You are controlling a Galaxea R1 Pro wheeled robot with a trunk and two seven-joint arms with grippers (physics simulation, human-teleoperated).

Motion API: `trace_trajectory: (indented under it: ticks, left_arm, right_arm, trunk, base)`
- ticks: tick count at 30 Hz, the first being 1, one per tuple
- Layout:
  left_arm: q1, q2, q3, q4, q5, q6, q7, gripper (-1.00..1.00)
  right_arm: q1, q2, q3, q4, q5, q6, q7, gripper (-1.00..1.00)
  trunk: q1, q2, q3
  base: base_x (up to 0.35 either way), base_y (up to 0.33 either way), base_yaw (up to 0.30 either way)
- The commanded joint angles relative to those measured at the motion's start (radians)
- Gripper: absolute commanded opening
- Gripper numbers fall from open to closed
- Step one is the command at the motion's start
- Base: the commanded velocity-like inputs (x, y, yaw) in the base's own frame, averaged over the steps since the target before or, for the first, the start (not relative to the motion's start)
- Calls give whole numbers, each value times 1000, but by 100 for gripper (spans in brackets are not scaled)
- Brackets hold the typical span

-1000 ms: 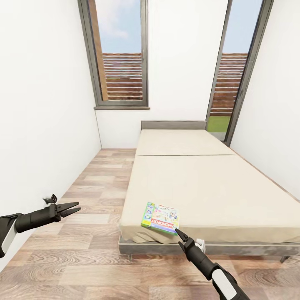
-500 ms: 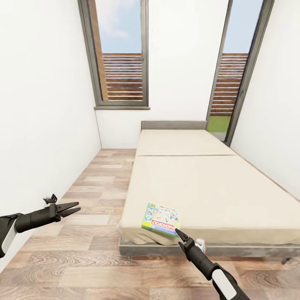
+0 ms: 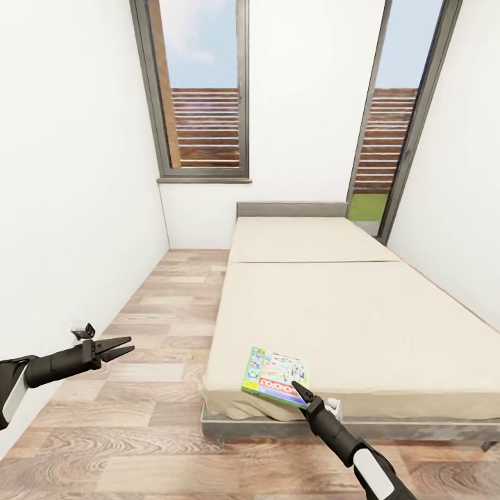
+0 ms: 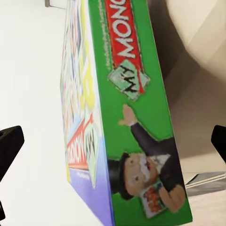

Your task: Put all the toys in the child's room - the three board games (two on the bed and one on the table), the two jigsaw puzzles on the table, and the tennis ball on the table - inside the toy box on the table in the child's room.

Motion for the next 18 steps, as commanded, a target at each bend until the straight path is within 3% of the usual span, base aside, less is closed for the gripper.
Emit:
trace_trajectory:
  ticks: [1, 18]
  left_arm:
    - [0, 0, 0, 0, 0, 10, -4, 100]
    - [0, -1, 1, 0, 0, 9, -5, 100]
  right_arm:
    - [-1, 1, -3, 1, -7, 9, 2, 100]
    - [-1, 1, -3, 1, -7, 6, 1, 100]
  trunk:
    - [0, 0, -1]
    - [0, 0, -1]
  base:
    - [9, 4, 0]
    - [-26, 1, 0]
